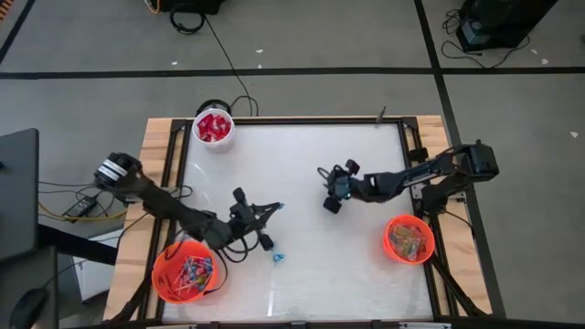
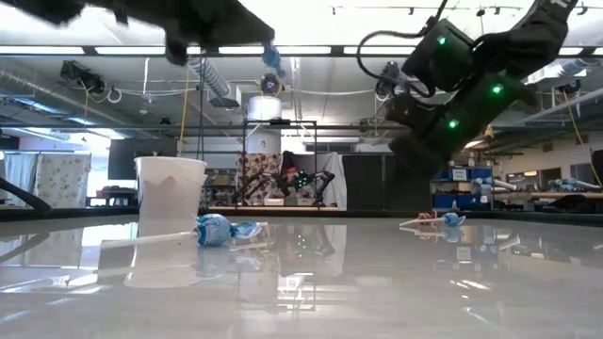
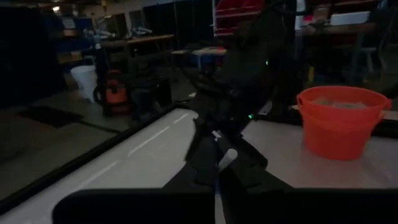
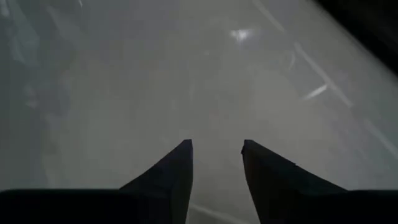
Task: Sort candy by brand, put in halloween buckets
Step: Put the blue sucker into the left orange bucket
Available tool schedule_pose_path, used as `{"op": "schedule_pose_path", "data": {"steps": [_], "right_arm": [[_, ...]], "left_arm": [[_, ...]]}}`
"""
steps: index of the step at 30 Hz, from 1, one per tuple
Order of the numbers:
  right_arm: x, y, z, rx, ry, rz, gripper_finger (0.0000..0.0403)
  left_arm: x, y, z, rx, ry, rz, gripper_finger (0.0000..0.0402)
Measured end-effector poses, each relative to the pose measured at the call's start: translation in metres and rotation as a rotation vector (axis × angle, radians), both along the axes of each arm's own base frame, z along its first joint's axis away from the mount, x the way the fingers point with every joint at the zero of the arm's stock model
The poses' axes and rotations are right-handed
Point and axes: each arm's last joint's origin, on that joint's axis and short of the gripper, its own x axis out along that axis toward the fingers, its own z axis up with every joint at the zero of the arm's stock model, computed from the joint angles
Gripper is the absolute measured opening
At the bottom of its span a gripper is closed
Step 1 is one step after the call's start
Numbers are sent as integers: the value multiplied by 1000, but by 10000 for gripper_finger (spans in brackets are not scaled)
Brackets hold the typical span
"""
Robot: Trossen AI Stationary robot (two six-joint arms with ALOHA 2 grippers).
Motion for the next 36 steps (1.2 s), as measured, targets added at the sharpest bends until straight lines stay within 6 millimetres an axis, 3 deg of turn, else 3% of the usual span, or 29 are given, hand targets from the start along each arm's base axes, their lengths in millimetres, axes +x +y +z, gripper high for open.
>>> {"op": "schedule_pose_path", "data": {"steps": [5,10,14,20,28,31,36], "right_arm": [[-15,-22,9,76,76,-21,151],[-31,-30,19,117,199,213,149],[-35,-36,25,41,232,300,139],[-36,-51,6,3,379,358,126],[-25,-57,-18,-53,468,473,140],[-26,-57,-18,-44,460,452,129],[-24,-56,-16,-8,401,430,74]], "left_arm": [[-12,-2,28,-67,62,1,6],[-23,0,44,-103,222,-56,7],[-30,-3,58,-176,323,-144,7],[-46,-13,98,-296,471,-237,7],[-89,-25,152,-452,690,-338,7],[-105,-29,158,-552,734,-311,7],[-124,-40,147,-675,820,-264,7]]}}
